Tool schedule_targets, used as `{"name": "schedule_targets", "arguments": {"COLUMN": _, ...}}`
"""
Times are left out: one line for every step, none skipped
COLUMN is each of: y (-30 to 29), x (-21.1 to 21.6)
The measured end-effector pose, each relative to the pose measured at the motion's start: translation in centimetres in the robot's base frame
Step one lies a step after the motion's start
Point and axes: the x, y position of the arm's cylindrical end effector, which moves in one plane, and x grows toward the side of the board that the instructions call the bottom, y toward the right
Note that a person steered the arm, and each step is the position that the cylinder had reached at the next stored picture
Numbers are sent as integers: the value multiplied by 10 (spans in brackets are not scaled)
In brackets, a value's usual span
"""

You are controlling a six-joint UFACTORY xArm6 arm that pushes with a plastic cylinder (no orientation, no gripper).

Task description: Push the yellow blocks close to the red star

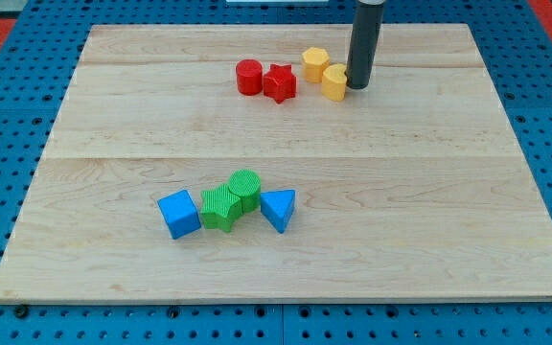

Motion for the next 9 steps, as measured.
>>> {"name": "schedule_targets", "arguments": {"y": -9, "x": 0}}
{"name": "schedule_targets", "arguments": {"y": -14, "x": -1}}
{"name": "schedule_targets", "arguments": {"y": 17, "x": -39}}
{"name": "schedule_targets", "arguments": {"y": -7, "x": -59}}
{"name": "schedule_targets", "arguments": {"y": -38, "x": -49}}
{"name": "schedule_targets", "arguments": {"y": -37, "x": -59}}
{"name": "schedule_targets", "arguments": {"y": 6, "x": -43}}
{"name": "schedule_targets", "arguments": {"y": 29, "x": -10}}
{"name": "schedule_targets", "arguments": {"y": -14, "x": -9}}
